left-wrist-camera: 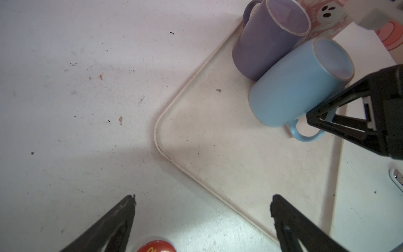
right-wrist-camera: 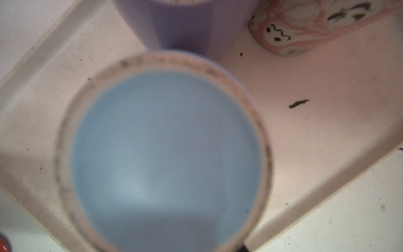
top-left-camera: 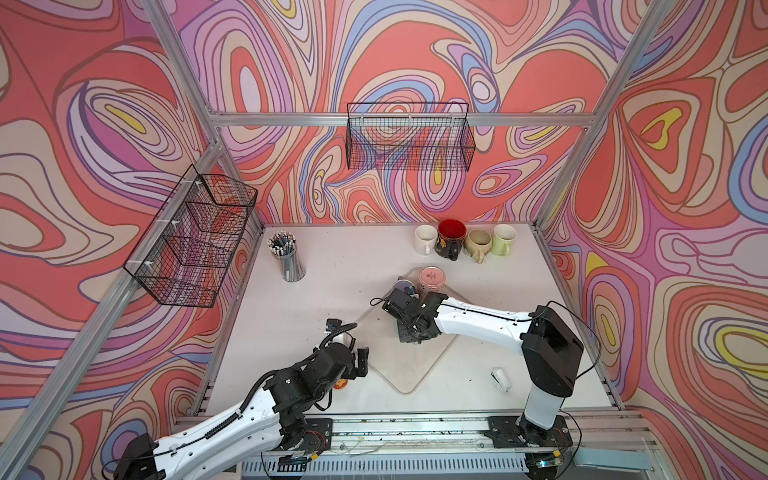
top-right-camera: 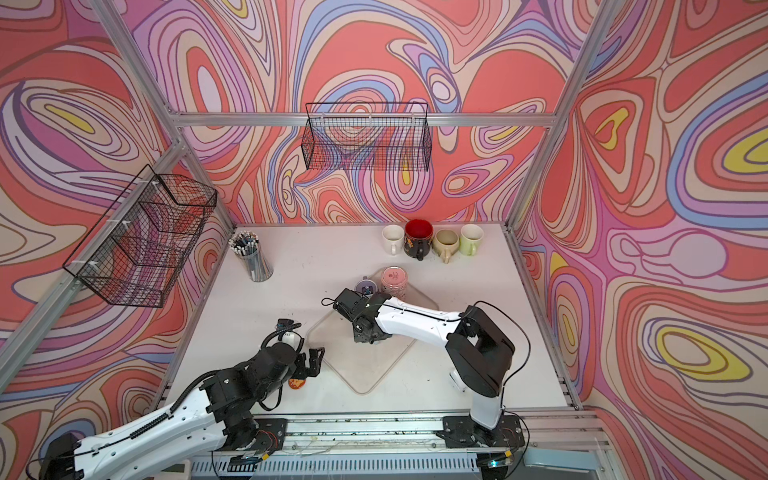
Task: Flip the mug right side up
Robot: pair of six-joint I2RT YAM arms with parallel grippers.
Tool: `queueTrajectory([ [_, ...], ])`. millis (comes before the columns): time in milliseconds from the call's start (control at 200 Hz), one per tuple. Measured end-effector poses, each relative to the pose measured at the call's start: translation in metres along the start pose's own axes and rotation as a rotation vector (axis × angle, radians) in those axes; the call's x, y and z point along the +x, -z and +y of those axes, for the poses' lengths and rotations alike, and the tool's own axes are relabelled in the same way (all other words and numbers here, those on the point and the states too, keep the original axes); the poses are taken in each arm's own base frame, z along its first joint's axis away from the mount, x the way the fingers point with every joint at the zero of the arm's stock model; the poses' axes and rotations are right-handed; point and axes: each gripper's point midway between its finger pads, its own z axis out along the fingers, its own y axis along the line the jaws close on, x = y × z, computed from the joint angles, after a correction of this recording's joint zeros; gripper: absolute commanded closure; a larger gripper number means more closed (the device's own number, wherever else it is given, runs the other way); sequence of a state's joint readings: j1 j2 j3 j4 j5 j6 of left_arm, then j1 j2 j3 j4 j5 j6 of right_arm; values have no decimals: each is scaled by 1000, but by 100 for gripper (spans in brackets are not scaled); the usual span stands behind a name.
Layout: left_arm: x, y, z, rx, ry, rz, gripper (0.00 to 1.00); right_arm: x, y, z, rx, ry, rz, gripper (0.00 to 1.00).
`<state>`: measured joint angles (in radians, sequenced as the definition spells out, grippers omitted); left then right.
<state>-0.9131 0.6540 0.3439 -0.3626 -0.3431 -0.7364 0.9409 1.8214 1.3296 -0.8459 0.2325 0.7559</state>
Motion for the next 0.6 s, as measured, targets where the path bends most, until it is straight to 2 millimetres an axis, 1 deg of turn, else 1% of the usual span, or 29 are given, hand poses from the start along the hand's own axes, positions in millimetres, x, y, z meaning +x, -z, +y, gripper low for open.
queueTrajectory([
  [145, 1, -1, 1, -4, 1, 4, 0, -1, 0, 1, -3, 15, 7, 71],
  [210, 1, -1, 1, -4, 1, 4, 0, -2, 0, 0, -4, 18, 10, 73],
  [265, 1, -1, 1, -4, 1, 4, 0, -3, -1, -2, -2, 22, 12, 76],
  [356, 1, -1, 1, -3, 2, 3, 0, -3, -1, -5, 3, 30, 16, 86],
  [516, 1, 0, 1, -2, 9, 2, 0, -5, -1, -7, 9, 39, 19, 99],
  [596, 0, 0, 1, 0, 16, 0, 0, -6, -1, -7, 10, 43, 20, 100],
])
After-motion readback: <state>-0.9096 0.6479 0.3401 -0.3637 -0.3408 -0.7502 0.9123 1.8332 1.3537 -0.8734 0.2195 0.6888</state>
